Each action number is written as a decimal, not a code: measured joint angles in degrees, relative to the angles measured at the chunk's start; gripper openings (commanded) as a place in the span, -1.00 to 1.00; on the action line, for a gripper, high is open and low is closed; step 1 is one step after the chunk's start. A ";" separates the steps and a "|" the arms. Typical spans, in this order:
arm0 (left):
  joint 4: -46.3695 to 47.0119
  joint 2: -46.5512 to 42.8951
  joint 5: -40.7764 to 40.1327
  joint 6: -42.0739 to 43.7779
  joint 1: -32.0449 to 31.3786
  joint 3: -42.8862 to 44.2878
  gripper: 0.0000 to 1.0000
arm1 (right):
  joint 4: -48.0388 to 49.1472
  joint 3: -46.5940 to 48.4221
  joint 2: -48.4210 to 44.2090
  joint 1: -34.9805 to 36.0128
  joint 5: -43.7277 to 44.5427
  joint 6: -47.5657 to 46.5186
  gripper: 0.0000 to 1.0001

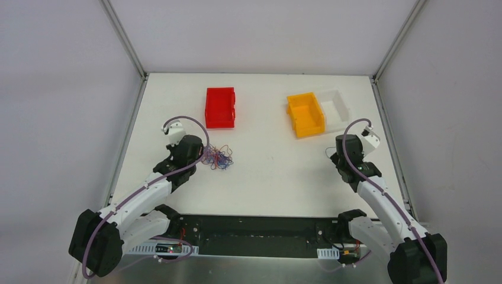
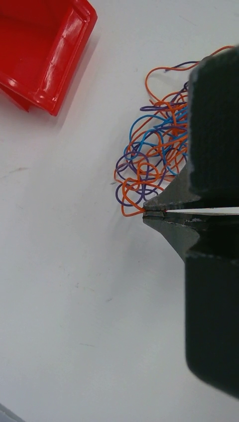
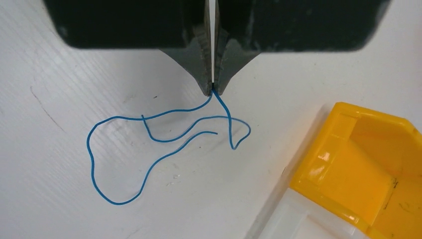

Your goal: Untangle the cables

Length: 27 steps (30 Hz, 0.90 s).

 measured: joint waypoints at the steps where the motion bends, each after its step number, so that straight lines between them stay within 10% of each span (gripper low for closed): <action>1: -0.24 -0.11 0.37 0.17 0.00 0.00 -1.00 | 0.07 0.00 -0.20 -0.04 -1.40 -0.68 -1.00; 13: 11.04 -0.94 24.55 8.50 0.00 -2.80 -1.00 | 4.13 4.55 -0.42 0.13 -30.64 -7.72 -1.00; 27: 14.32 -0.74 31.80 9.90 0.00 -2.86 -1.00 | 2.91 33.64 10.25 0.02 -35.52 -10.36 -1.00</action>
